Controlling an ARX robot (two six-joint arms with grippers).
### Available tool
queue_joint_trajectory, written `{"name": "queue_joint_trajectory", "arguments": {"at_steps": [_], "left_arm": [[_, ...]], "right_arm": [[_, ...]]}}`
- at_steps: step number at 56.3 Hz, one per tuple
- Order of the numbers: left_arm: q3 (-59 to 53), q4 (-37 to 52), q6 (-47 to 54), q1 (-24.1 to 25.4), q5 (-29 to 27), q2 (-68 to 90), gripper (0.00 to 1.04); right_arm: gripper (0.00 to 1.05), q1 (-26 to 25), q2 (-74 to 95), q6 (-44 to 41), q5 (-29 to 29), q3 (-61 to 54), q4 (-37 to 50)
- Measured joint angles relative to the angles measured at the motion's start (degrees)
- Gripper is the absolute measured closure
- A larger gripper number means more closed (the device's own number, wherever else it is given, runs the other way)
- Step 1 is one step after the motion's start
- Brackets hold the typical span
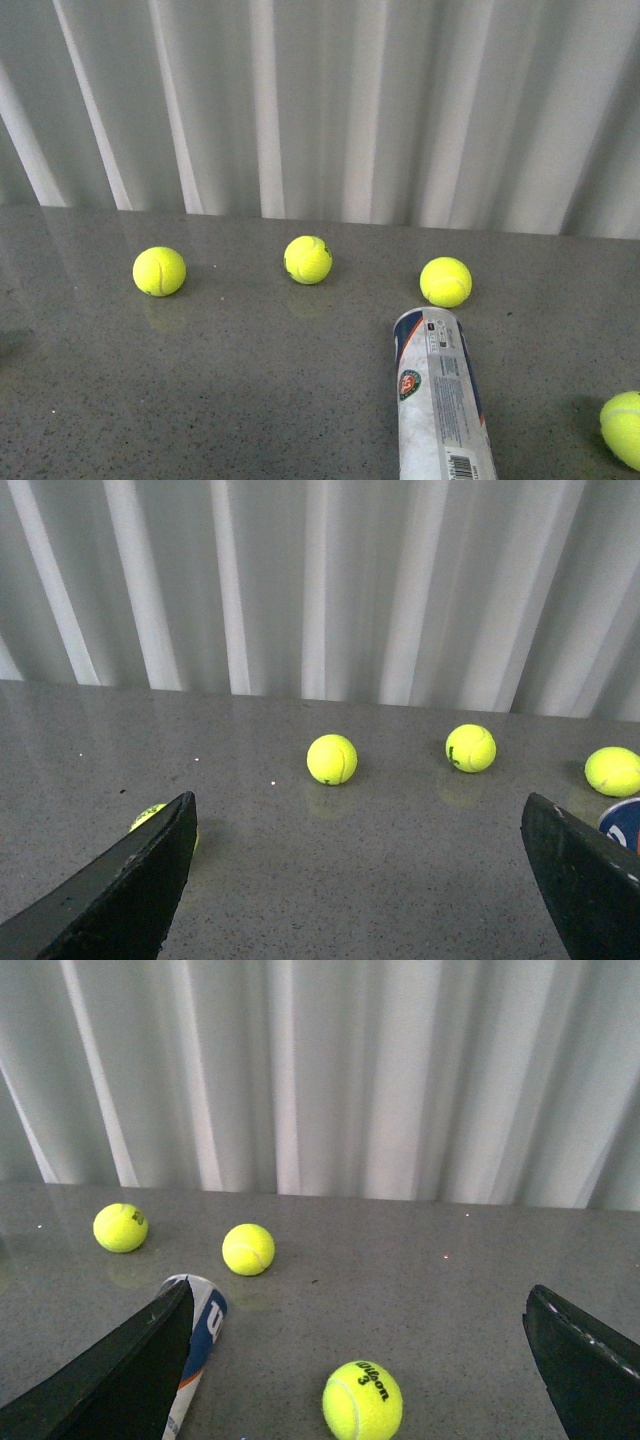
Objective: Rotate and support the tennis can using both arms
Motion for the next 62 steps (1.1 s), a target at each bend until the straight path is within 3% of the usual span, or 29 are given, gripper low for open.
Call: {"name": "queue_joint_trajectory", "arguments": {"at_steps": [2,5,11,16,26,36,42,62], "left_arm": [[0.0,0.0,0.0,0.0,0.0,0.0,0.07],[0.0,0.0,0.0,0.0,0.0,0.0,0.07],[0.0,0.0,0.0,0.0,0.0,0.0,0.07],[0.0,0.0,0.0,0.0,0.0,0.0,0.07],[0.0,0.0,0.0,0.0,0.0,0.0,0.07],[0.0,0.0,0.0,0.0,0.0,0.0,0.07],[0.0,0.0,0.0,0.0,0.0,0.0,0.07],[0.0,0.0,0.0,0.0,0.0,0.0,0.07]], "right_arm": [[0.07,-1.7,6.4,-1.4,-6.4,3.5,-2.9],[0.07,-3.1,14.5,-1.1,-8.6,7.4,0.2],[0.07,-5.6,36.1,4.2,-4.8,19.7,14.1],[0.07,-5.5,49.2,9.4,-2.5,27.7,16.4],[0.07,-0.7,75.0,17.8,0.7,40.9,9.9],[0.07,10.8,96.4,26.3,-0.9,50.1,0.5],[0.07,15.2,102.2,29.0,-2.9,52.3,-2.5],[0.07,16.5,108.3,30.4,-7.0,57.7,-5.2]]}}
